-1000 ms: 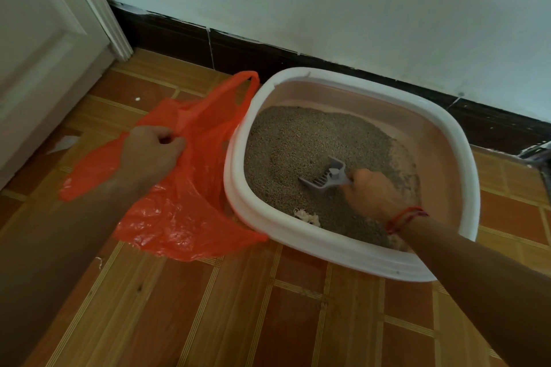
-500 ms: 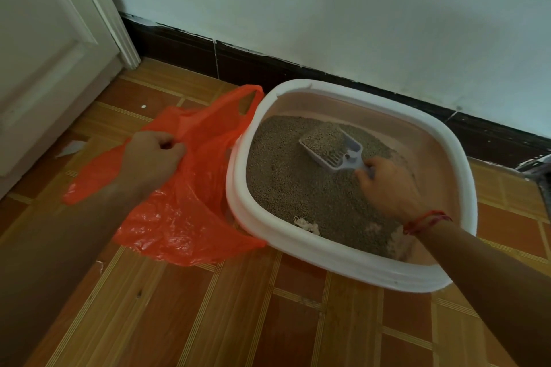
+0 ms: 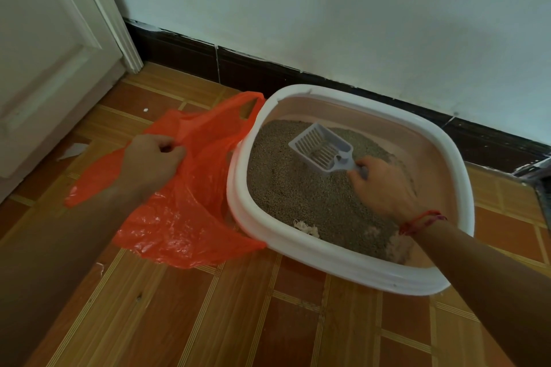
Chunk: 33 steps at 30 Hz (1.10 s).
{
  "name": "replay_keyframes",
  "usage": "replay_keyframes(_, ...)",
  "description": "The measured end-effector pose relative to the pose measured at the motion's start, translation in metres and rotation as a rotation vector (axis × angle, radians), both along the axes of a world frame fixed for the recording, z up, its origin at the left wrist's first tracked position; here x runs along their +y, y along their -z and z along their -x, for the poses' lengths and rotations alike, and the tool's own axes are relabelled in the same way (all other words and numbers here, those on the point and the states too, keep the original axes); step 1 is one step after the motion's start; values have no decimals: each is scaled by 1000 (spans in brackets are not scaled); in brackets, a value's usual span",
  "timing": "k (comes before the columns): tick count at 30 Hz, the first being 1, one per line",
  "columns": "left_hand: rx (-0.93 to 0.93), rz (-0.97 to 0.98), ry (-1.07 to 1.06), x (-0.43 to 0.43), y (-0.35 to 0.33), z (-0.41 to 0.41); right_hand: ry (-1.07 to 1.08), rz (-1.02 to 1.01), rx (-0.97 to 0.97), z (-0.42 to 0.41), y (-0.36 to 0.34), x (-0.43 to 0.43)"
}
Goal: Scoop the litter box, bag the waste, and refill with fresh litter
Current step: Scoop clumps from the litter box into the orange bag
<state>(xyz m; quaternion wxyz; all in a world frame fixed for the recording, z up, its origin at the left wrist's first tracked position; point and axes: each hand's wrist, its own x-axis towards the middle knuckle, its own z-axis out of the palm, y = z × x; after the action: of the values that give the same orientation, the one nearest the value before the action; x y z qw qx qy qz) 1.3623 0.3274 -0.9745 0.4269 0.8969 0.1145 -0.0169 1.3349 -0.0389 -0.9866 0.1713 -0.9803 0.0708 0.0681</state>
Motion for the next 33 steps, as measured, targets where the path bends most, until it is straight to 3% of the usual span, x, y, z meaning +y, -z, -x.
replay_keyframes(33,-10,-33,11,2,1,-3,-77,16,6,10,-15,14)
